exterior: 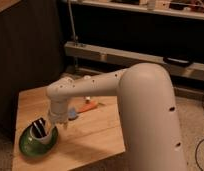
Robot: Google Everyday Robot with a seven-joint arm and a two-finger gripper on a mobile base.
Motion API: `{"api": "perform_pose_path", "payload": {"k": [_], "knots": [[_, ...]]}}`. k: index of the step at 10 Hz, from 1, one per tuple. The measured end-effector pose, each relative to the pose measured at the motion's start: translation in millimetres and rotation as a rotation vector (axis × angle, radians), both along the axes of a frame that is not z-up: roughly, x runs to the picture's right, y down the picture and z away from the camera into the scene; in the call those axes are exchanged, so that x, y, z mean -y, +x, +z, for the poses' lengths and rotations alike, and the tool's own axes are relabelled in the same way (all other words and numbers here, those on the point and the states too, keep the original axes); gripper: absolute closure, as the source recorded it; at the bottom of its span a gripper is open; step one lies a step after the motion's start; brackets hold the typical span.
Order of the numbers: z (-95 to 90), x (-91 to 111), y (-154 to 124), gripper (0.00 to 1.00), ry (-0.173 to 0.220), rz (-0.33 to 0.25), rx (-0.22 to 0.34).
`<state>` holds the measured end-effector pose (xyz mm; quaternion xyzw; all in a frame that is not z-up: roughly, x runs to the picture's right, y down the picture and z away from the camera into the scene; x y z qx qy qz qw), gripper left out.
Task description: Pick up the ceramic cup
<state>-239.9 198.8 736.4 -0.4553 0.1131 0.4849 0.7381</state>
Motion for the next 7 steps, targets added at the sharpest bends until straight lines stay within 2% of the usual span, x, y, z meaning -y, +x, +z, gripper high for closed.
{"api": "perform_pose_path", "payload": {"k": [3,4,5,7], "knots": [[-3.1,1.1,-5.8,0.88,0.017,-0.018,-0.004],[-5.2,2.2,-6.6,0.95,0.025,-0.018,0.001],[-9.0,4.9,-9.1,1.00,0.033,-0.006,0.015],[-18.7,12.7,-7.8,1.00,0.054,0.031,0.060]]}}
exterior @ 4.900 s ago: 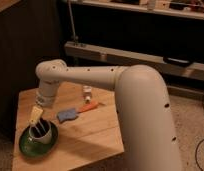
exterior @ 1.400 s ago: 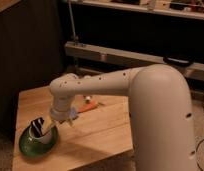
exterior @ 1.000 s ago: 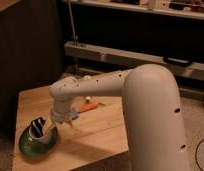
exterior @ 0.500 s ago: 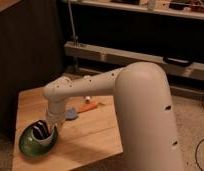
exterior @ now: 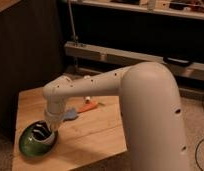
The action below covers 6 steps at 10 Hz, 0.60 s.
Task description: Pick up the ceramic cup
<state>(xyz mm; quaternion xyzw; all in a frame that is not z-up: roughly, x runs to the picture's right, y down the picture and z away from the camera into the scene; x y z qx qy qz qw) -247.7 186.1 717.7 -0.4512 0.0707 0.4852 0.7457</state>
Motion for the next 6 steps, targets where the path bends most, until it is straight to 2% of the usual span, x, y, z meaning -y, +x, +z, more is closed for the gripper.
{"api": "perform_pose_path", "payload": {"k": [2,4,5,6], "knots": [[-23.4,19.1,0.7,1.00,0.038,0.041,0.060],[-58.5,53.1,6.3,1.00,0.068,0.088,0.141],[-69.9,65.0,10.2,1.00,0.073,0.089,0.152],[-89.9,83.1,19.2,1.00,0.072,0.081,0.155]]}}
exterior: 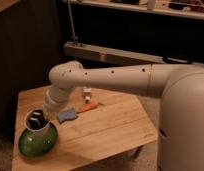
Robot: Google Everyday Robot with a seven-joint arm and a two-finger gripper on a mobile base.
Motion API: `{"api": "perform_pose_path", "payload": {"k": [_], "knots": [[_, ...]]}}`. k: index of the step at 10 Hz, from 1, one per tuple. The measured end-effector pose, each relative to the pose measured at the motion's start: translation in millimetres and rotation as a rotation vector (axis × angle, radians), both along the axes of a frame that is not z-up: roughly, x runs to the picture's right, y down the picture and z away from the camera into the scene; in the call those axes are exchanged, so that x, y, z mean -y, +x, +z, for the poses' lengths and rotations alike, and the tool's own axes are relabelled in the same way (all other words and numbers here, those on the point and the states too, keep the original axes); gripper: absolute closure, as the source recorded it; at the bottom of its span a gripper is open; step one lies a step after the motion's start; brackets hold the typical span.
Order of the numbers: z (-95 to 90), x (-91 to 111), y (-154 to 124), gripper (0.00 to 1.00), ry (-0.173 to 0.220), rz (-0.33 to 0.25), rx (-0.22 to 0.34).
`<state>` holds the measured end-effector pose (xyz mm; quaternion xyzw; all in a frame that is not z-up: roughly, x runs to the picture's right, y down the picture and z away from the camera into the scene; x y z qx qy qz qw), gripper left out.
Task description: Pick up the ceramic cup
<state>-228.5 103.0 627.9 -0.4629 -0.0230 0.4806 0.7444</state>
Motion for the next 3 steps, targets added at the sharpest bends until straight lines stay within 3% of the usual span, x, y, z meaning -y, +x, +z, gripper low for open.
{"api": "perform_pose_path", "payload": {"k": [3], "knots": [[-27.4,16.9,49.1,1.00,-0.036,-0.010,-0.019]]}}
